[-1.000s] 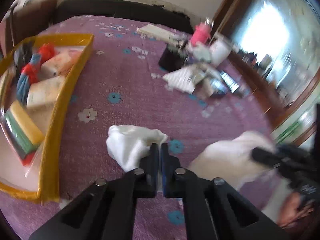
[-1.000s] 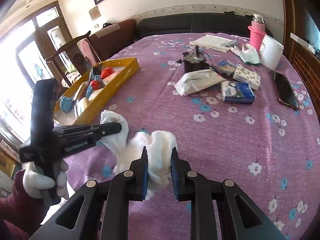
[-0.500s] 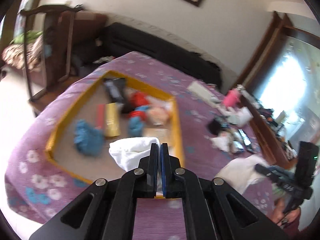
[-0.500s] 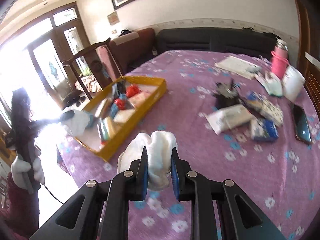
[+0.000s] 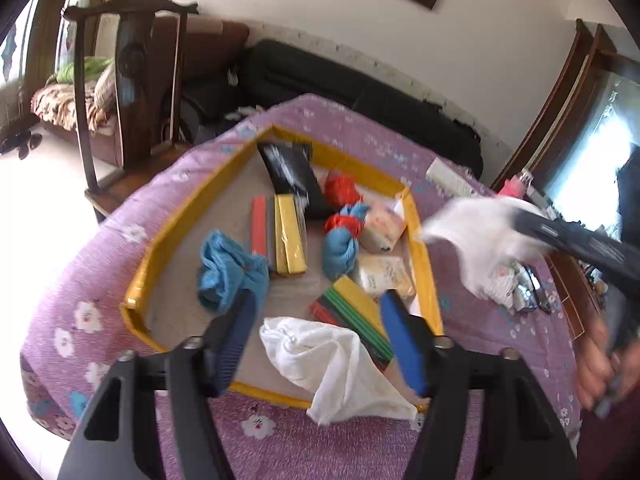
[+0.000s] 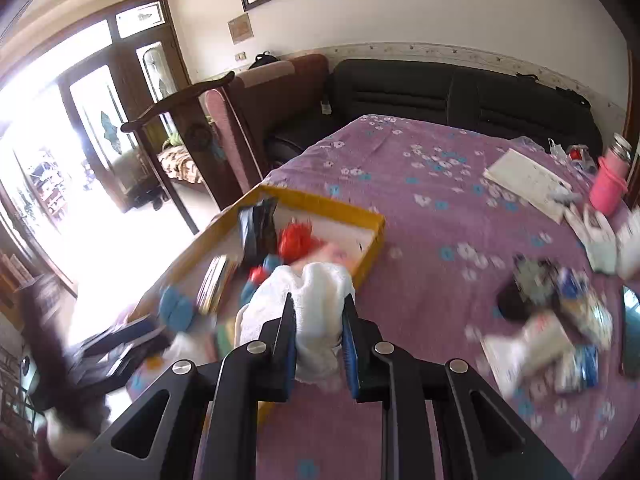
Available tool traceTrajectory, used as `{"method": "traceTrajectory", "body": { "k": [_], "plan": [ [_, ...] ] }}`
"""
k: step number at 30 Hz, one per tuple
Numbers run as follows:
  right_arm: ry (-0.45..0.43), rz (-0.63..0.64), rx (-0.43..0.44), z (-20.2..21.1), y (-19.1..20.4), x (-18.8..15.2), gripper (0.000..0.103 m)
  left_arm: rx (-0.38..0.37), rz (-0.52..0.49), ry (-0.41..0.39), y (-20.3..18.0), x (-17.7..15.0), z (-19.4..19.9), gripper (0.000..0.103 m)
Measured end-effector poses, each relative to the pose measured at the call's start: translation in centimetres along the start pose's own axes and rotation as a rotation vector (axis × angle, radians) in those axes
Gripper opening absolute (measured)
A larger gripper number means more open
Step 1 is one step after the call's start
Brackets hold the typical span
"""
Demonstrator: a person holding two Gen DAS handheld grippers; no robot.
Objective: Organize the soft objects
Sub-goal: 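Drop both white cloths into the tray and open both tools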
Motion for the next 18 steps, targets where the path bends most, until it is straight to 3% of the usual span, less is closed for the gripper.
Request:
{"method": "traceTrajectory", "body": {
  "k": [8, 12, 15, 18],
  "plan": [
    [0.054, -0.042, -0.092, -9.3, 2.7, 5.9, 0.021, -0.014, 0.015, -0.04, 0.6, -0.4, 3.4, 0.07],
    [0.12, -0.086, -0.102, -13.3, 2.7, 7.0, 0.022, -0.006, 0.026, -0.044, 0.9, -0.6, 4.1, 0.071],
    [0.226, -0.123, -0.094, -16.3, 2.0, 6.6, 0.023, -0.006, 0.044, -0.051, 1.0, -0.7, 4.3, 0.078],
    [0.227, -0.135, -0.14, -16.1, 1.1, 6.1, 0.027, -0.013, 0.04, -0.05, 0.4, -0.7, 4.4, 0.079]
  ]
}}
Point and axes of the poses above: each gripper's, at about its wrist camera, not at the fingertips, and z roughly against the way its jaws point, y to its left, x to its top, the point moved 2 cm from there along -z, roughly the way its jaws point, and after that the axes turned 15 degrees about -x, right-handed, at the moved point
